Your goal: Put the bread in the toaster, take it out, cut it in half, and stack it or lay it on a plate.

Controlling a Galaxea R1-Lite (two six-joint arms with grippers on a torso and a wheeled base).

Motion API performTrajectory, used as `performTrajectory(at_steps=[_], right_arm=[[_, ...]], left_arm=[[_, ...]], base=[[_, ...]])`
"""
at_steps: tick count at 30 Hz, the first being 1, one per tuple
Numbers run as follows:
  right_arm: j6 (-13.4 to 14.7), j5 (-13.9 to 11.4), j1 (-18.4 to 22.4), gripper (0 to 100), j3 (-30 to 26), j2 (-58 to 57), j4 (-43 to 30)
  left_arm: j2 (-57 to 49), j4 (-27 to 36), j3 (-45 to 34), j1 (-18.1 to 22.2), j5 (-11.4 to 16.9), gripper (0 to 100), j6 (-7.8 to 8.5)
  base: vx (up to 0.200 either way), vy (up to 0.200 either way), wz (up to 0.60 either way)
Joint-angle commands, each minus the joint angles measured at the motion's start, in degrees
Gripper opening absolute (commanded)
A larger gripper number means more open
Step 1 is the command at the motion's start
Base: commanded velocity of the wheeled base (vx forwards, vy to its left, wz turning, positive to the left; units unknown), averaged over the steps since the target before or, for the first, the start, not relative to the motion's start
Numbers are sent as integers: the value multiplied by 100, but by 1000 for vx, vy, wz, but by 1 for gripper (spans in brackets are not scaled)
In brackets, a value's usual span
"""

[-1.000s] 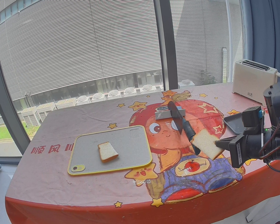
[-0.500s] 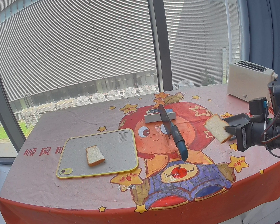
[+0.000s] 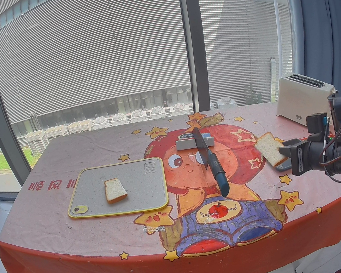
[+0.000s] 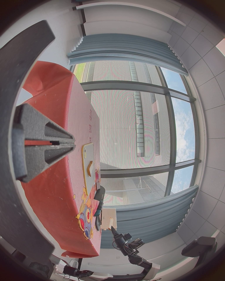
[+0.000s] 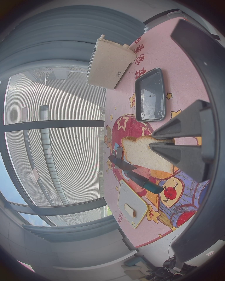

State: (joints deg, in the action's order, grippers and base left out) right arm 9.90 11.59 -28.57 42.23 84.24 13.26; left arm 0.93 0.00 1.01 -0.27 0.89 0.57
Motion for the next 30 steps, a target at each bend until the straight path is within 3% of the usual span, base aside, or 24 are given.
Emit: performTrajectory(at_steps=[1,6,24,30], right_arm=[[-6,1,-34,0,-30,23,1],[-14,1,-52,0,-30,14,1],[-6,10,-78,0,-39,207,1],[12,1,-52,0,-22,216,10]], left_arm=[[-93,0,-101,0,8,0,13],[-93,0,-101,0,-10,0,-5],[-93,0,-101,0,-10,0,-31],[-93,0,-101,0,-1,0,-5]], base=[[0,0,0],[0,0,0],[0,-200,0],[0,0,0]])
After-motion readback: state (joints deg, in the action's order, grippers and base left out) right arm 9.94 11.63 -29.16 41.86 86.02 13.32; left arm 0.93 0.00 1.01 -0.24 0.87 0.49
